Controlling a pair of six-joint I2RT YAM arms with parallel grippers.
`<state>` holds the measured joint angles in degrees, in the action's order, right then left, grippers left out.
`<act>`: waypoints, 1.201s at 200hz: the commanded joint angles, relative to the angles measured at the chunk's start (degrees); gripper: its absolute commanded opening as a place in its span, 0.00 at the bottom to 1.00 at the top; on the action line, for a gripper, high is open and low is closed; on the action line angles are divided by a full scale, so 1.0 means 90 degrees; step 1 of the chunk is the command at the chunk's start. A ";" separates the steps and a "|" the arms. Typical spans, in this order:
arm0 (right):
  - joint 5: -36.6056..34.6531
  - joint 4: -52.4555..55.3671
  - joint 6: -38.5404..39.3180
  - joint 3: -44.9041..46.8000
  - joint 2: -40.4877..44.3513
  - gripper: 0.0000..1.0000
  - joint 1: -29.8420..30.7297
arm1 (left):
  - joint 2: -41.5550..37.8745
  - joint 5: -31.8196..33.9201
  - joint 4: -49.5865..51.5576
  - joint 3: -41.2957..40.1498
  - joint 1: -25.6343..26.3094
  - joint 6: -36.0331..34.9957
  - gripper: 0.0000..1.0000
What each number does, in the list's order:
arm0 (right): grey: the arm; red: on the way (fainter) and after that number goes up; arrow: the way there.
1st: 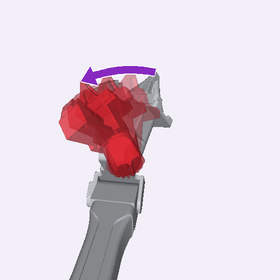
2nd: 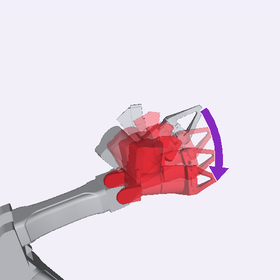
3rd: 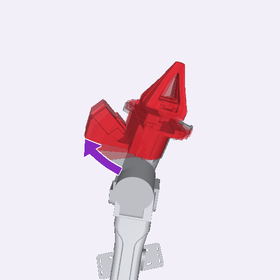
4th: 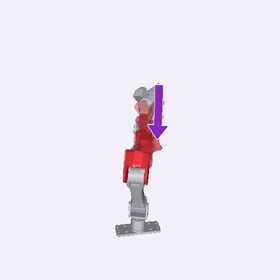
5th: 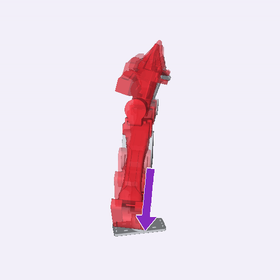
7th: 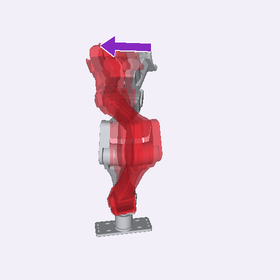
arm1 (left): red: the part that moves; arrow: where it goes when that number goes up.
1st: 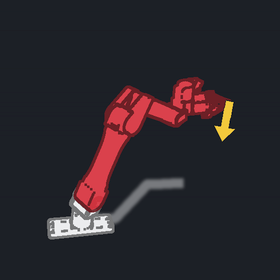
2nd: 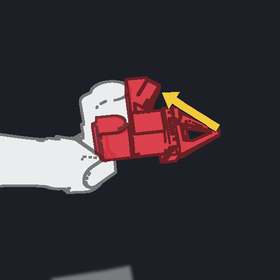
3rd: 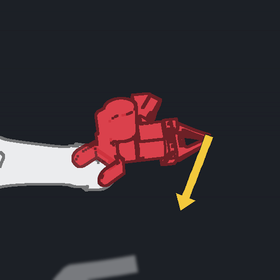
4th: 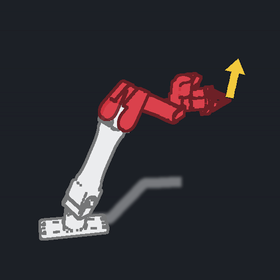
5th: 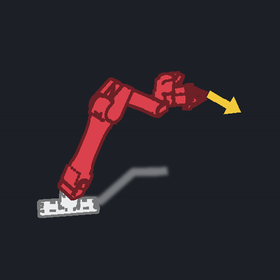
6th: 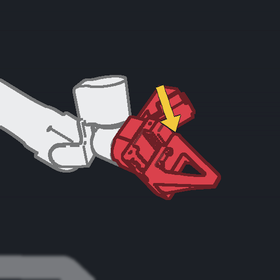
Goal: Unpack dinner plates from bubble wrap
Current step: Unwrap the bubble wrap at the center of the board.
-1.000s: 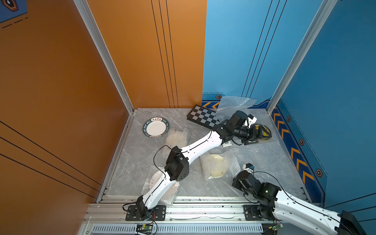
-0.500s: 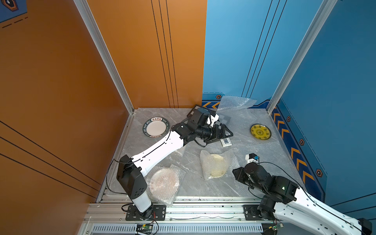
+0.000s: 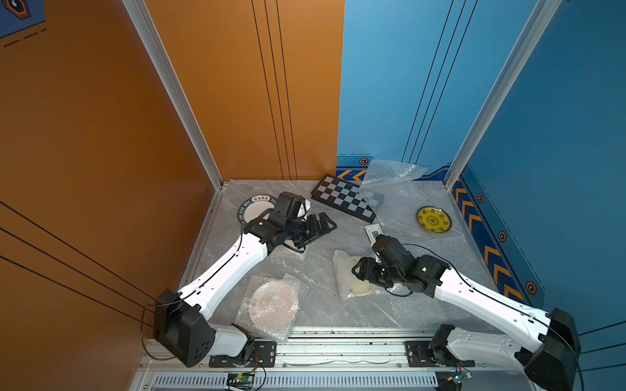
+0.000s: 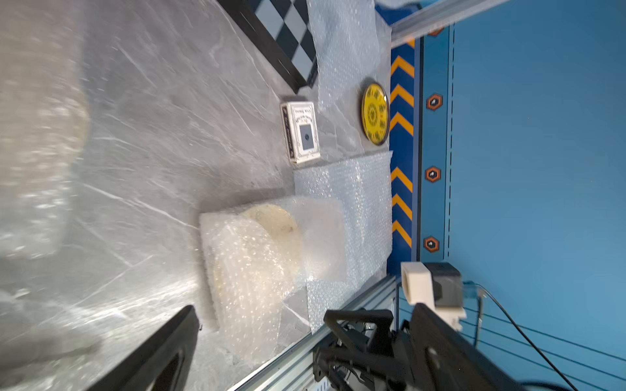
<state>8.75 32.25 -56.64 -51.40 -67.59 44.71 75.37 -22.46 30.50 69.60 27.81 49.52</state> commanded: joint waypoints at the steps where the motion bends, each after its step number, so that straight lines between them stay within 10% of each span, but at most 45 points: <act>1: 0.0664 -0.0287 0.0355 -0.0270 -0.0340 0.69 -0.0373 | -0.0633 0.0140 0.0509 -0.0529 -0.0320 0.0005 0.98; 61: 0.1224 -0.0393 0.0805 -0.0893 -0.1859 0.74 -0.0554 | -0.2087 0.0045 0.0739 -0.1695 -0.0928 0.0254 0.98; 159: 0.1330 -0.0636 0.0646 -0.2999 -0.4605 0.75 0.1229 | -0.2864 -0.0657 0.1403 -0.1862 -0.2073 0.0078 0.98; 240: 0.0939 -0.0132 0.0688 -0.2925 -0.2740 0.76 0.0694 | -0.2306 -0.0665 0.1248 -0.1411 -0.1731 -0.0020 0.98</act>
<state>20.03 27.29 -50.81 -78.61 -101.36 53.49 52.56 -27.70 42.00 54.19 10.11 50.39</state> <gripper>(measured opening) 0.760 0.983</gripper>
